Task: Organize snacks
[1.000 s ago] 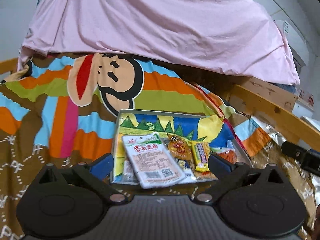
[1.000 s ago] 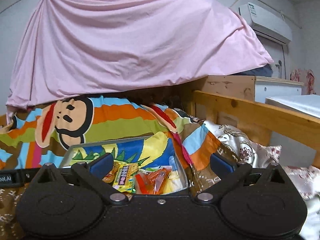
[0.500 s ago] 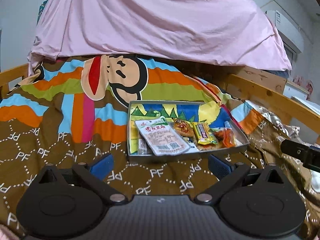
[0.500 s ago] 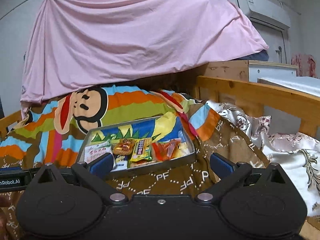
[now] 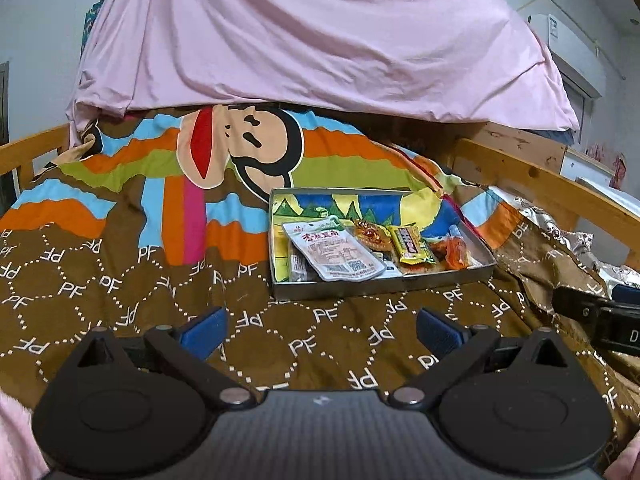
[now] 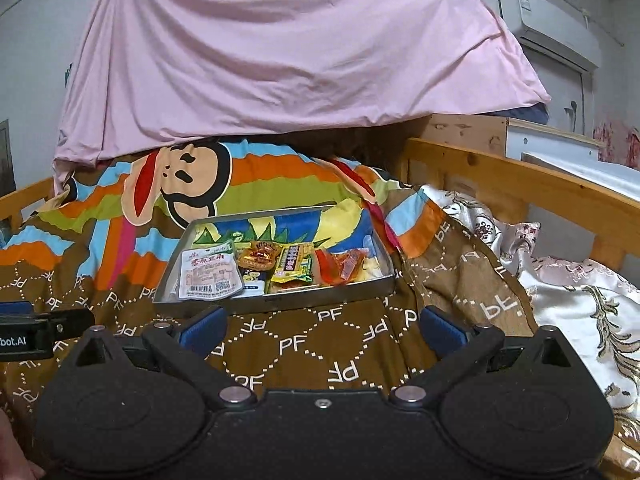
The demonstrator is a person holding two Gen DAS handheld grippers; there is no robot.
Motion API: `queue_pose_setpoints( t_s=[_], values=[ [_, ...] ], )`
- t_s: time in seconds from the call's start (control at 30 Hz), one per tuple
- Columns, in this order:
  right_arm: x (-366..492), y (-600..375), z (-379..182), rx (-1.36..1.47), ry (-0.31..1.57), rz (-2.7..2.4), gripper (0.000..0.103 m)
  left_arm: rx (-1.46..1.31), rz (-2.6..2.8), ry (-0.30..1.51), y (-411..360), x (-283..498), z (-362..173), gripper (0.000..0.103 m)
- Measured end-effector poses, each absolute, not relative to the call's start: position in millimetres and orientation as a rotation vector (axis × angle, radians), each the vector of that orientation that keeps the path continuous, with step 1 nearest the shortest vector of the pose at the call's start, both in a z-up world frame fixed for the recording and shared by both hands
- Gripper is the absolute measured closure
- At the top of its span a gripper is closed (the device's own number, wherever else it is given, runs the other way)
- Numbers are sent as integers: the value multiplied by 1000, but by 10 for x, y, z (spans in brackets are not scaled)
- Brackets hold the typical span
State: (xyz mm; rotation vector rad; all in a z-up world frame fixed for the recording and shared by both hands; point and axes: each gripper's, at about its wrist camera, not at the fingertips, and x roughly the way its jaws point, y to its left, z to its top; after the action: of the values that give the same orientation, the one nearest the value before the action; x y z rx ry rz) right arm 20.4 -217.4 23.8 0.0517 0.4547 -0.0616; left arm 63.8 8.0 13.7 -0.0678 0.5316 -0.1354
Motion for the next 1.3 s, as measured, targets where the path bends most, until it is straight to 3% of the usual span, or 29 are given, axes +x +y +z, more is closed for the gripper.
queue_pose_setpoints(
  t_s=[1.3],
  values=[
    [280,-2127,152,7,523,-62,1,-24,-146,548,54,572,98,1]
  ],
)
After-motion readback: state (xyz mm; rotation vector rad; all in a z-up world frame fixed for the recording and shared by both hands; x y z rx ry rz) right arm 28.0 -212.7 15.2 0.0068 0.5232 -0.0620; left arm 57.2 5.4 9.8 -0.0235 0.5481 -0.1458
